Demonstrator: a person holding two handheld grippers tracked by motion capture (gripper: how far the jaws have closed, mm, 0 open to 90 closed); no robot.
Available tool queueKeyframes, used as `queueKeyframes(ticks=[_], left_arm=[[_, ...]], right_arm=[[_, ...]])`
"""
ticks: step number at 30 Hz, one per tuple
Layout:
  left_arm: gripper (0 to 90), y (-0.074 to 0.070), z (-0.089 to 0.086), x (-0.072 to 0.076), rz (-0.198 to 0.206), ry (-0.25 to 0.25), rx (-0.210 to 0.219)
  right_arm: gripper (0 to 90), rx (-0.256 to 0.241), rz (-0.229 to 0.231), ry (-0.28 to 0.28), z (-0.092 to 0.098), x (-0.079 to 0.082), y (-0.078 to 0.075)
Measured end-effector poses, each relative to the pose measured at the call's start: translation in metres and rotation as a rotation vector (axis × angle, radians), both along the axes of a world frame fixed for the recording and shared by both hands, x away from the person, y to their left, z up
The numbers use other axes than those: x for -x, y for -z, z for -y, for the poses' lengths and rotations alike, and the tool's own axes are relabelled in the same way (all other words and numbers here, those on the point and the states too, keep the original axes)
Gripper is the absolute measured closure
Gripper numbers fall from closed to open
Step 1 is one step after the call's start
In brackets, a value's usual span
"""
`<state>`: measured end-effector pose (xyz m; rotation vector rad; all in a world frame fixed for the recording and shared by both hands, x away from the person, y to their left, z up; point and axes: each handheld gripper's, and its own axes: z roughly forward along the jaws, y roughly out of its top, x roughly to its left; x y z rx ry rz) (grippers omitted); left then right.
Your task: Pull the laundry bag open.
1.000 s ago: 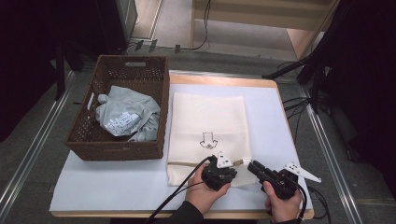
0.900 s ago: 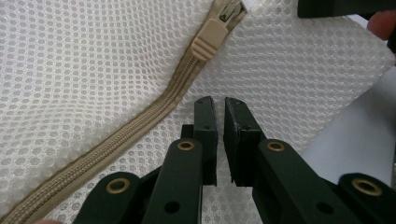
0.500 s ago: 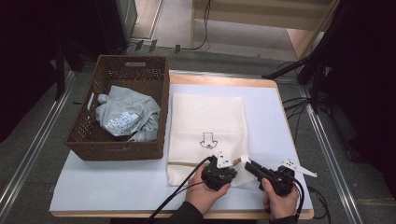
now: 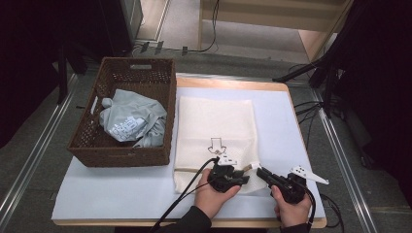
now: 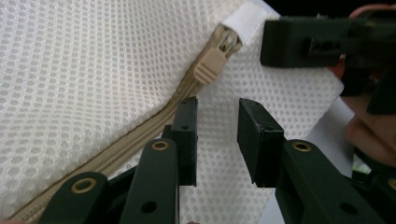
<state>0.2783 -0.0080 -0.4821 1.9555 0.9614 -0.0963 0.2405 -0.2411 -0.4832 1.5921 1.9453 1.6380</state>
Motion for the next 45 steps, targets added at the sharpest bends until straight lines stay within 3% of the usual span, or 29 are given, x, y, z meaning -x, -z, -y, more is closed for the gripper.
queueKeyframes(ticks=[2, 6, 7, 18, 24, 33, 34, 38, 41, 45], left_arm=[[67.2, -0.003, 0.000, -0.001, -0.004, -0.012, 0.032], [69.3, -0.008, 0.000, -0.002, 0.008, -0.023, 0.053], [71.2, -0.011, -0.001, -0.002, 0.005, -0.024, 0.078], [83.4, -0.015, 0.003, -0.005, 0.002, -0.042, 0.078], [82.5, -0.015, 0.000, -0.008, -0.012, -0.061, 0.117], [87.0, -0.010, 0.001, -0.005, -0.006, -0.043, 0.102], [87.1, -0.010, 0.001, -0.005, -0.007, -0.037, 0.101], [87.1, -0.011, 0.001, -0.005, -0.005, -0.035, 0.095], [87.2, -0.010, 0.002, -0.003, 0.003, -0.030, 0.088], [87.2, -0.010, 0.001, -0.002, 0.001, -0.040, 0.079]], right_arm=[[84.0, 0.018, 0.010, 0.008, -0.001, 0.002, 0.000], [84.0, 0.038, 0.015, 0.015, -0.001, 0.003, -0.001], [84.0, 0.049, 0.020, 0.018, -0.001, 0.003, -0.001], [83.9, 0.077, 0.040, 0.018, -0.005, 0.005, -0.003], [83.9, 0.087, 0.047, 0.013, -0.006, 0.005, -0.003], [80.3, 0.085, 0.036, 0.018, -0.004, 0.005, -0.001], [74.8, 0.071, 0.025, 0.019, -0.003, 0.004, 0.001], [68.4, 0.067, 0.020, 0.023, -0.004, 0.002, 0.002], [67.3, 0.058, 0.022, 0.027, -0.004, 0.000, 0.001], [73.0, 0.031, 0.011, 0.026, -0.005, -0.003, 0.001]])
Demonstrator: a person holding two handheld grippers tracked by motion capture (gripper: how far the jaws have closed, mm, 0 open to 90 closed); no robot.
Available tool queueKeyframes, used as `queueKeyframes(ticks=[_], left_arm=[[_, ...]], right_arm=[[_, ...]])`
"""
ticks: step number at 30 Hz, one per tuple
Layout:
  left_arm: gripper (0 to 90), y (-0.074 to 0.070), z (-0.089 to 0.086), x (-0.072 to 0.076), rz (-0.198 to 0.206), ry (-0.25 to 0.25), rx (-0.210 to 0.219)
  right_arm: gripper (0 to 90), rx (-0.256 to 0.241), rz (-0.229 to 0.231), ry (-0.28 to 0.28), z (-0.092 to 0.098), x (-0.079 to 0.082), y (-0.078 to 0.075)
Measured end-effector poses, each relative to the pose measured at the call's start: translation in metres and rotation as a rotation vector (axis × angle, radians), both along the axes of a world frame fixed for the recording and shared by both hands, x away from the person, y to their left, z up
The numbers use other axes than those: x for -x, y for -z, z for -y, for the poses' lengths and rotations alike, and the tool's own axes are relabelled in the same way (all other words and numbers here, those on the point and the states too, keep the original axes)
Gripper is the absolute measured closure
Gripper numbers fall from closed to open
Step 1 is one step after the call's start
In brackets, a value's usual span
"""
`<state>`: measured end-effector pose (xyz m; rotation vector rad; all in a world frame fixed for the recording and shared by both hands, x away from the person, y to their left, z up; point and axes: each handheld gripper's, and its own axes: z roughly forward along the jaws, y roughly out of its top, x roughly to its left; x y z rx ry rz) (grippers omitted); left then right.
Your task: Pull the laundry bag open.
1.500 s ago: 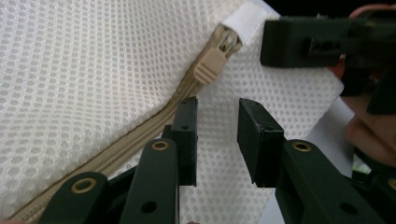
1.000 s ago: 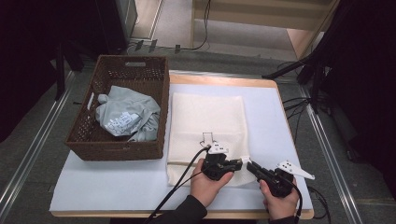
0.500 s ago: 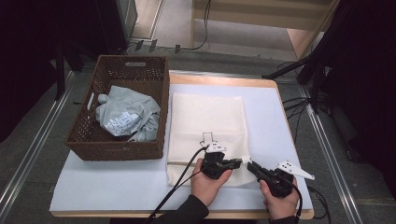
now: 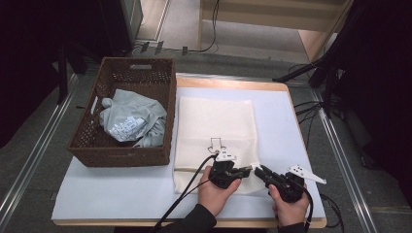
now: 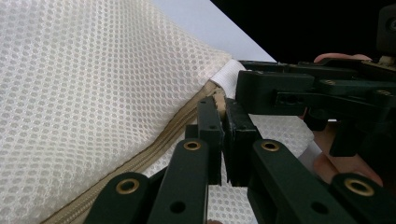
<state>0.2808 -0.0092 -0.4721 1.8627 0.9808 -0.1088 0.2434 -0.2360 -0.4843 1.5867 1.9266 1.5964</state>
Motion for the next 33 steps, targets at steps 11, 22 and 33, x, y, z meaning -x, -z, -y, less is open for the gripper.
queueKeyframes(ticks=[11, 22, 33], left_arm=[[87.2, 0.004, 0.001, 0.001, -0.006, -0.014, -0.044], [87.2, 0.007, -0.001, 0.003, -0.013, -0.016, -0.062], [86.9, 0.009, -0.001, 0.002, -0.034, -0.024, -0.085]], right_arm=[[84.1, 0.054, 0.034, 0.006, -0.006, 0.005, -0.006], [84.6, 0.086, 0.057, 0.016, -0.010, 0.006, -0.010], [85.2, 0.103, 0.074, 0.015, -0.012, 0.009, -0.012]])
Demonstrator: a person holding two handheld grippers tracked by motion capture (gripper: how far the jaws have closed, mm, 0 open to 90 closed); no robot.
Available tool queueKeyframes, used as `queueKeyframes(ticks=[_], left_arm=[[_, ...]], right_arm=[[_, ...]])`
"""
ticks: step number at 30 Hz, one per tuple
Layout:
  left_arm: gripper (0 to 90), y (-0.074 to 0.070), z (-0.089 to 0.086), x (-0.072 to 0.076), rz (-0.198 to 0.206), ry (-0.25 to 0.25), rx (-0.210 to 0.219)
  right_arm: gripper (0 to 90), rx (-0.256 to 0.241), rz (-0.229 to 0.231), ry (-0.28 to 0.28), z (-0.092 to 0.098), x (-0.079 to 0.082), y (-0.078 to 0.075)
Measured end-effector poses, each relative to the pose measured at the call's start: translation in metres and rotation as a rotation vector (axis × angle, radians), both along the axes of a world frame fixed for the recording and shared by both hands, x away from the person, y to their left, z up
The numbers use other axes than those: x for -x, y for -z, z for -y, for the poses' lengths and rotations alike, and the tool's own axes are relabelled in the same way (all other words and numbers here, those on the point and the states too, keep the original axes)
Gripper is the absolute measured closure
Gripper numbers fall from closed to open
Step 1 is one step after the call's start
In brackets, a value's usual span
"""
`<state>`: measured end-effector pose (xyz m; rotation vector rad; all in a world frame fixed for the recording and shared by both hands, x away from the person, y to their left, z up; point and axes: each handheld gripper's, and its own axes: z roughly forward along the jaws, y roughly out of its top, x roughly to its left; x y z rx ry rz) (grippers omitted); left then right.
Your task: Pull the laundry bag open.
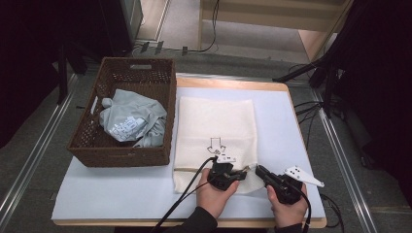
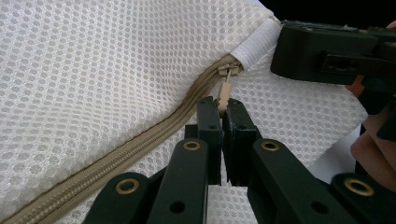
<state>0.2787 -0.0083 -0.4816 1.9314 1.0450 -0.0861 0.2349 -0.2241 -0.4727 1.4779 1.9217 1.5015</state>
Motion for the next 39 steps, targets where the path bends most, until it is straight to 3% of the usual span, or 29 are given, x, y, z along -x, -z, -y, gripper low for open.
queueKeyframes(ticks=[4, 5, 6, 7, 8, 9, 10, 11, 13, 17, 20, 23, 26, 29, 32, 35, 37, 38, 39], left_arm=[[86.7, 0.001, 0.000, -0.001, -0.007, -0.008, -0.009], [86.7, 0.001, 0.000, -0.001, -0.008, -0.010, -0.019], [90.0, 0.001, 0.000, -0.001, -0.009, -0.038, -0.059], [90.0, 0.003, -0.012, -0.005, -0.038, -0.112, -0.033], [90.0, 0.003, -0.012, -0.005, -0.038, -0.112, -0.033], [90.0, 0.003, -0.019, -0.007, -0.052, -0.123, 0.015], [90.0, 0.002, -0.025, -0.007, -0.043, -0.119, 0.047], [90.0, 0.002, -0.027, -0.005, -0.030, -0.111, 0.032], [90.0, 0.002, -0.025, -0.003, -0.028, -0.068, 0.039], [90.0, 0.001, -0.019, 0.000, -0.015, -0.027, 0.047], [76.7, 0.000, -0.008, 0.001, -0.011, 0.001, 0.081], [68.7, -0.002, -0.002, 0.000, -0.007, -0.001, 0.083], [59.7, -0.003, 0.004, -0.004, -0.019, 0.003, 0.096], [57.0, -0.002, 0.010, -0.011, -0.075, 0.028, 0.128], [53.8, -0.001, 0.013, -0.015, -0.105, 0.040, 0.154], [56.4, -0.004, 0.014, -0.016, -0.107, 0.065, 0.189], [68.0, -0.006, 0.013, -0.015, -0.093, 0.069, 0.173], [68.0, -0.007, 0.012, -0.014, -0.088, 0.064, 0.173], [77.8, -0.007, 0.011, -0.014, -0.089, 0.068, 0.186]], right_arm=[[85.2, 0.001, 0.000, 0.000, -0.001, 0.001, 0.000], [85.2, 0.001, 0.004, -0.002, -0.001, 0.001, 0.000], [85.7, 0.002, 0.014, 0.017, 0.000, 0.003, -0.001], [85.7, -0.005, 0.037, 0.059, 0.004, 0.005, -0.004], [85.7, -0.025, 0.048, 0.081, 0.011, 0.005, -0.007], [85.7, -0.045, 0.058, 0.106, 0.019, 0.006, -0.009], [85.7, -0.045, 0.058, 0.106, 0.019, 0.006, -0.009], [85.7, -0.073, 0.049, 0.124, 0.033, 0.006, -0.009], [85.7, -0.089, 0.042, 0.134, 0.038, 0.005, -0.006], [85.7, -0.105, 0.023, 0.105, 0.035, 0.004, -0.003], [85.6, -0.098, 0.034, 0.069, 0.026, 0.003, -0.003], [85.6, -0.100, 0.034, 0.061, 0.024, 0.003, -0.003], [85.6, -0.112, 0.030, 0.053, 0.026, 0.004, -0.002], [85.6, -0.122, 0.034, 0.045, 0.025, 0.005, -0.002], [85.6, -0.122, 0.038, 0.028, 0.023, 0.007, -0.003], [85.6, -0.114, 0.042, 0.020, 0.020, 0.008, -0.004], [85.6, -0.109, 0.044, 0.027, 0.020, 0.008, -0.004], [85.6, -0.108, 0.043, 0.030, 0.021, 0.008, -0.004], [85.6, -0.106, 0.036, 0.042, 0.023, 0.008, -0.004]])
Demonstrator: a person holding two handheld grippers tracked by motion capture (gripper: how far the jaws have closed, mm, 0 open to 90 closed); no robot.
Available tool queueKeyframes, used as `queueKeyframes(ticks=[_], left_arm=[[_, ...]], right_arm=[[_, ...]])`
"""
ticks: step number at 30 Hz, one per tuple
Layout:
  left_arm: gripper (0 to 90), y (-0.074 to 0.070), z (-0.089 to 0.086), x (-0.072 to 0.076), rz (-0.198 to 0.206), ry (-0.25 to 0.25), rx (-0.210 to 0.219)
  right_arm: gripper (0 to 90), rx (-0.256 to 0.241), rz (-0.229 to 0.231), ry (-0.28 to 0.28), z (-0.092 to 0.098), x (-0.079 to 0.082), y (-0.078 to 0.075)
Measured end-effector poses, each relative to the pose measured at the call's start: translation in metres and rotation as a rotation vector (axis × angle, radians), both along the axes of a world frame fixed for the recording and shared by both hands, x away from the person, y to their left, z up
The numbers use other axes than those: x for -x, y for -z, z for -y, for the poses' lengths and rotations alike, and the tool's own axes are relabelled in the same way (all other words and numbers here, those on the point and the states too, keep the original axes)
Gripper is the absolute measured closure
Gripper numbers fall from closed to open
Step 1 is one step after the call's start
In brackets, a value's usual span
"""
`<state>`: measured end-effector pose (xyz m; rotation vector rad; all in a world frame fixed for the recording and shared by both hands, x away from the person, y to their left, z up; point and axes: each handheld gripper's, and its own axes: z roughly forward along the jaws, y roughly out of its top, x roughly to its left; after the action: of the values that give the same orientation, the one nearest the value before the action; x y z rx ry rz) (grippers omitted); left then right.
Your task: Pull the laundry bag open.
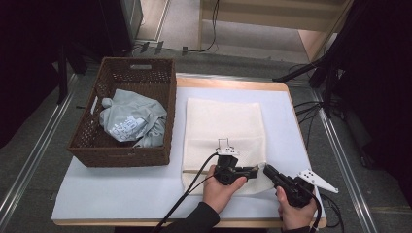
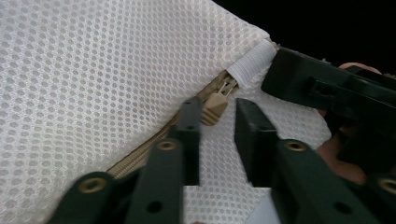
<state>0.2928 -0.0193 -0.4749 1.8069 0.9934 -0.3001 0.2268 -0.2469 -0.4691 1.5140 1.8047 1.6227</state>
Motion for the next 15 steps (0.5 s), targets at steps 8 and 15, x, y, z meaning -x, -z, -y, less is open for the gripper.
queueKeyframes(ticks=[8, 15], left_arm=[[81.5, -0.0013, -0.0024, -0.0007, -0.013, 0.005, 0.046], [86.7, 0.0006, -0.0019, -0.0003, -0.007, -0.001, 0.032]], right_arm=[[85.5, 0.012, -0.004, -0.016, -0.0042, 0.0005, 0.0008], [84.9, -0.006, -0.001, -0.025, -0.0038, 0.0008, 0.0010]])
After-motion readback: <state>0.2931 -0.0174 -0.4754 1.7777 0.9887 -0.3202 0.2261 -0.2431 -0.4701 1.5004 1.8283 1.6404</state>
